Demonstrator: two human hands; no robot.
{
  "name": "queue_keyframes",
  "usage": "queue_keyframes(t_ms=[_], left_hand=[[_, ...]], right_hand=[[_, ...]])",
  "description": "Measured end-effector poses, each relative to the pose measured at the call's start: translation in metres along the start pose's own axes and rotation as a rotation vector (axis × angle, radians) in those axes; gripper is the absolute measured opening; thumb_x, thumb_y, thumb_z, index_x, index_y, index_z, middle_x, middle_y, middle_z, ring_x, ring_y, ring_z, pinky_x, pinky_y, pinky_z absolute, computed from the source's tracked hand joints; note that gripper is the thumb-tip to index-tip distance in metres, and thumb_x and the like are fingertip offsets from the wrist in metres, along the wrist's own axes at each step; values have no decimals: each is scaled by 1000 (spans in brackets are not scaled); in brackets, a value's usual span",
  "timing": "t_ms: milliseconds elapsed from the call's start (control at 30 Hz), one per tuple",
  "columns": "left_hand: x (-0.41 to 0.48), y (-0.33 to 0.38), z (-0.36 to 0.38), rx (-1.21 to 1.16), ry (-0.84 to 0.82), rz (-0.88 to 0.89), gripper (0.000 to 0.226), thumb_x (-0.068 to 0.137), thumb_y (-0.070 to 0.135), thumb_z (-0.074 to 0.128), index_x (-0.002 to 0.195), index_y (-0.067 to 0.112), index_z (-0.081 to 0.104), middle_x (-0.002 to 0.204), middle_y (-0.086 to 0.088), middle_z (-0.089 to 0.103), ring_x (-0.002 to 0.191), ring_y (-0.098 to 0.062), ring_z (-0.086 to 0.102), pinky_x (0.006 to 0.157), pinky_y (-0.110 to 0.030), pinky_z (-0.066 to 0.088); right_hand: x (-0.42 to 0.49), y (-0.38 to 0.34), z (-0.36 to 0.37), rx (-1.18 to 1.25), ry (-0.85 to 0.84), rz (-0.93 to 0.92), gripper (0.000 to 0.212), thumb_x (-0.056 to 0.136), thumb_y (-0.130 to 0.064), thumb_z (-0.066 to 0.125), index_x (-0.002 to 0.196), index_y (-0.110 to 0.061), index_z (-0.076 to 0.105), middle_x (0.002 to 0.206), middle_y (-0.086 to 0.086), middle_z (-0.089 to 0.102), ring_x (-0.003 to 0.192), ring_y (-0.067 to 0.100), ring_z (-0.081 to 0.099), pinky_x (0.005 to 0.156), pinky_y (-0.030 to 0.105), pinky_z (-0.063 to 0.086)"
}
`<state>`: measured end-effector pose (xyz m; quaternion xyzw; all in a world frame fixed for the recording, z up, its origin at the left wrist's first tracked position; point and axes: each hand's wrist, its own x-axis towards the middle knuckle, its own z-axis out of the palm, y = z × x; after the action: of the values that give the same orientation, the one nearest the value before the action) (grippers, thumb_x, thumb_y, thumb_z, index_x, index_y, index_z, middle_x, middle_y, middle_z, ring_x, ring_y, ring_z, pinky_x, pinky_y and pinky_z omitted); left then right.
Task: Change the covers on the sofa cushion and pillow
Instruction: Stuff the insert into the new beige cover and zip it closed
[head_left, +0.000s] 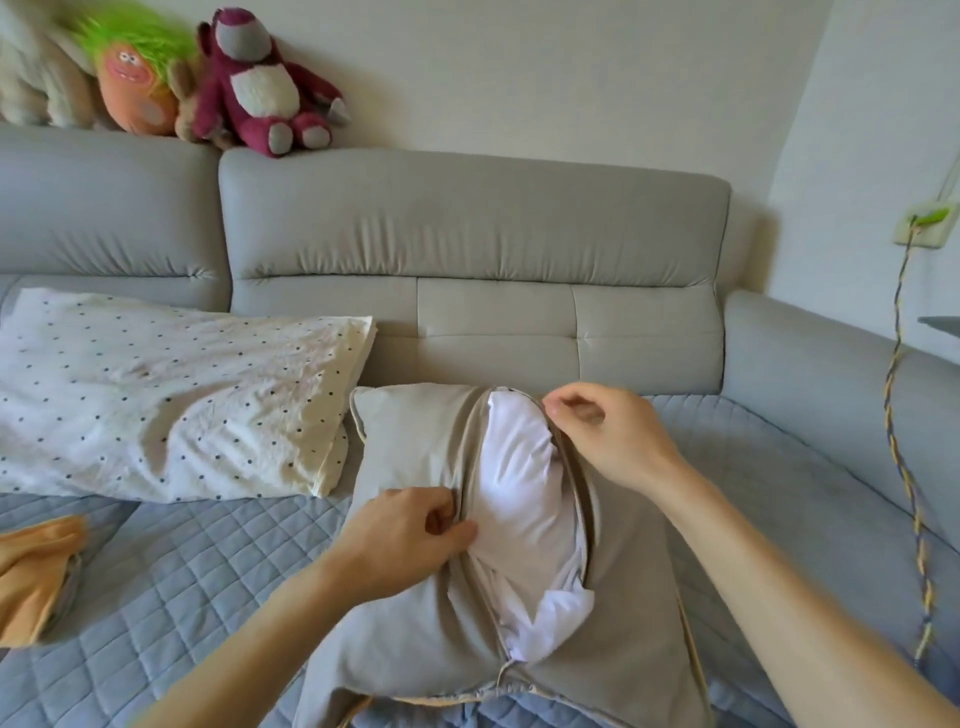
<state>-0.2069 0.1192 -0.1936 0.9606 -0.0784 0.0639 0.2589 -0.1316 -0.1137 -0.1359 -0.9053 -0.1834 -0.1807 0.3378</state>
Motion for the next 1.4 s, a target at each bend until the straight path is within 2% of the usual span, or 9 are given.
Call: queue_keyframes(t_ms=[133, 233, 400, 600, 700, 933, 1167, 1300, 1400], left_hand=[[-14, -6, -38, 54, -138, -97, 40, 88, 55, 59, 69, 20, 57, 62, 10, 65, 58, -8, 62, 62, -29, 53], [3, -1, -59, 281, 335, -108, 38, 90, 59, 49, 75, 24, 48, 71, 9, 58, 65, -15, 57, 55, -30, 43], [39, 8, -50, 470, 267, -14, 27, 92, 51, 42, 90, 25, 51, 96, 10, 57, 86, -24, 62, 69, -34, 50], [61, 25, -44, 792, 37, -12, 26, 94, 43, 45, 94, 21, 59, 97, 0, 63, 96, -26, 64, 69, -32, 39], [71, 22, -58, 486, -78, -60, 19, 89, 28, 51, 74, 18, 57, 80, 3, 63, 78, -20, 62, 67, -27, 47], [58, 30, -57, -558, 128, -30, 19, 91, 26, 61, 83, 11, 70, 67, 5, 60, 67, -13, 52, 63, -26, 40], [52, 6, -31, -59, 189, -130, 26, 96, 39, 45, 84, 18, 53, 76, 5, 58, 73, -18, 55, 66, -33, 46], [59, 24, -19, 244, 258, -71, 33, 97, 43, 36, 76, 19, 42, 87, 4, 61, 80, -25, 58, 64, -34, 38], [74, 25, -32, 291, 231, -53, 34, 99, 38, 34, 73, 20, 45, 92, -4, 66, 86, -31, 62, 64, -35, 39]], right_hand=[[-11, -15, 62, -119, -72, -167, 44, 96, -43, 53, 134, -23, 59, 138, -9, 56, 131, 11, 47, 108, 15, 29], [-37, -21, 94, -312, 48, -314, 53, 97, -40, 43, 136, -7, 58, 141, 9, 56, 136, 24, 46, 117, 32, 30], [-57, -24, 91, -319, 154, -536, 45, 87, -5, 52, 132, 0, 59, 136, 10, 58, 128, 23, 53, 109, 32, 41], [-51, -39, 75, -489, -189, -364, 60, 83, -2, 48, 142, -8, 41, 130, 10, 58, 107, 31, 62, 75, 33, 46], [-42, -58, 73, -698, -335, -282, 66, 88, -10, 51, 150, -8, 26, 130, 8, 56, 109, 32, 61, 70, 34, 40], [-16, -51, 95, -761, -1032, 89, 43, 94, -24, 57, 133, -8, 55, 139, 16, 53, 124, 35, 54, 100, 38, 45], [-48, -24, 87, -152, -65, -86, 39, 90, -28, 41, 118, -12, 63, 124, 10, 63, 118, 29, 55, 100, 32, 40], [-51, -33, 85, 189, -110, 81, 46, 104, -34, 35, 149, -26, 38, 158, -8, 29, 147, 13, 21, 119, 27, 17], [-47, -38, 88, -47, -265, -55, 60, 105, -44, 23, 158, -25, 3, 164, -9, -5, 151, 9, -11, 123, 38, -2]])
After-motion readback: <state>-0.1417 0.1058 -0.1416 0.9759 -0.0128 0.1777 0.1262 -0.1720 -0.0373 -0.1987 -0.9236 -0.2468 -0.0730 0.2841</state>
